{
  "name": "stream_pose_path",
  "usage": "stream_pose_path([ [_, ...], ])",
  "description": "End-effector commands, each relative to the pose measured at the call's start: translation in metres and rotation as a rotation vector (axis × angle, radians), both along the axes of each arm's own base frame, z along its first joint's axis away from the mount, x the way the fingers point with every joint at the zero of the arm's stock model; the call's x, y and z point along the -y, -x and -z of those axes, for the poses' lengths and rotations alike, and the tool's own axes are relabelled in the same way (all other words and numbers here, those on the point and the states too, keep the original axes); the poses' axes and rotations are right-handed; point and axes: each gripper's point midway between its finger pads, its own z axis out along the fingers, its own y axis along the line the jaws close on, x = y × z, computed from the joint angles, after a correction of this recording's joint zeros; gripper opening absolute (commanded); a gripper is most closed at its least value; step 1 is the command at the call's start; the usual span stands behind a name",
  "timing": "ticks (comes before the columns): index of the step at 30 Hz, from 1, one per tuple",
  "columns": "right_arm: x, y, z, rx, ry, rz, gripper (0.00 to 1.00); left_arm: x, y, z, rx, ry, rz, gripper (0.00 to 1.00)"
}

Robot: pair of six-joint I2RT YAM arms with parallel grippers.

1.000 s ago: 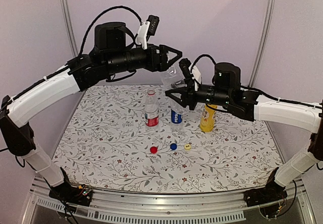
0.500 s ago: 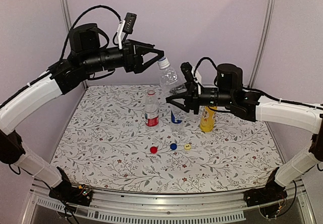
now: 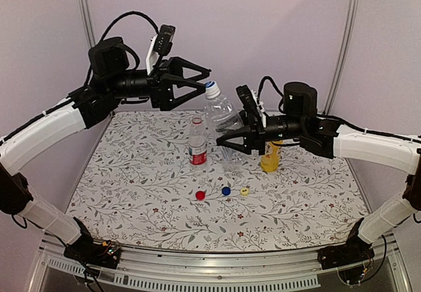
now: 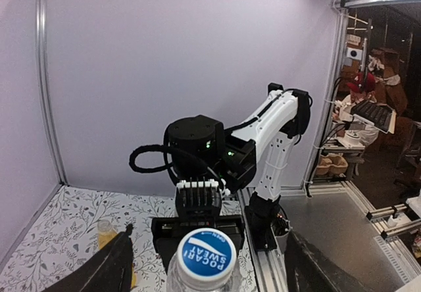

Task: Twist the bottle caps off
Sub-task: Unscrew the bottle cap from the plastic bottle.

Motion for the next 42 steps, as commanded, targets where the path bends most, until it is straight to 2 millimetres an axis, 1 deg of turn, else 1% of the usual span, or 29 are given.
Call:
stream_pose_path([
  [1, -0.001, 0.010, -0.018, 0.022, -0.048, -0.089, 0.41, 0.003, 0.010, 0.001, 0.046, 0.025, 0.101, 0.77],
  [3, -0.002, 0.011, -0.017, 0.017, -0.047, -0.098, 0.41, 0.005, 0.011, 0.002, 0.040, 0.029, 0.126, 0.74],
  [12, -0.004, 0.012, -0.015, 0.001, -0.045, -0.115, 0.41, 0.017, 0.016, 0.011, 0.023, 0.021, 0.191, 0.58],
  [18, -0.004, 0.011, -0.015, 0.000, -0.044, -0.107, 0.41, 0.019, 0.016, 0.014, 0.012, 0.014, 0.194, 0.45],
  [23, -0.005, 0.005, -0.012, -0.006, -0.036, -0.076, 0.40, 0.019, 0.015, 0.013, 0.011, 0.018, 0.181, 0.38],
  [26, -0.005, -0.004, -0.011, -0.012, -0.026, -0.020, 0.39, 0.019, 0.012, 0.012, 0.002, 0.018, 0.151, 0.31],
  [29, -0.004, -0.021, -0.009, -0.014, -0.006, 0.083, 0.39, 0.021, 0.003, 0.011, -0.035, 0.017, 0.075, 0.23],
  [30, -0.003, -0.028, -0.008, -0.011, 0.002, 0.129, 0.39, 0.022, -0.006, 0.010, -0.059, 0.021, 0.017, 0.21],
  [31, -0.002, -0.036, -0.006, -0.009, 0.013, 0.177, 0.39, 0.023, -0.009, 0.008, -0.087, 0.025, -0.019, 0.19],
  [32, 0.000, -0.045, -0.004, 0.000, 0.024, 0.230, 0.38, 0.022, -0.022, 0.006, -0.128, 0.034, -0.108, 0.16],
  [33, 0.002, -0.053, -0.002, 0.005, 0.032, 0.275, 0.38, 0.021, -0.030, 0.005, -0.163, 0.043, -0.176, 0.12],
  [34, 0.004, -0.059, -0.001, 0.010, 0.037, 0.312, 0.38, 0.022, -0.034, 0.003, -0.191, 0.052, -0.226, 0.10],
  [36, 0.007, -0.067, 0.000, 0.024, 0.043, 0.358, 0.38, 0.025, -0.037, 0.000, -0.211, 0.054, -0.324, 0.10],
  [40, 0.007, -0.070, 0.001, 0.025, 0.047, 0.376, 0.38, 0.032, -0.048, 0.003, -0.233, 0.026, -0.466, 0.11],
  [41, 0.008, -0.071, 0.001, 0.026, 0.047, 0.380, 0.38, 0.034, -0.052, 0.012, -0.252, -0.007, -0.498, 0.13],
  [42, 0.008, -0.071, 0.000, 0.026, 0.046, 0.383, 0.38, 0.036, -0.054, 0.015, -0.259, -0.023, -0.517, 0.16],
])
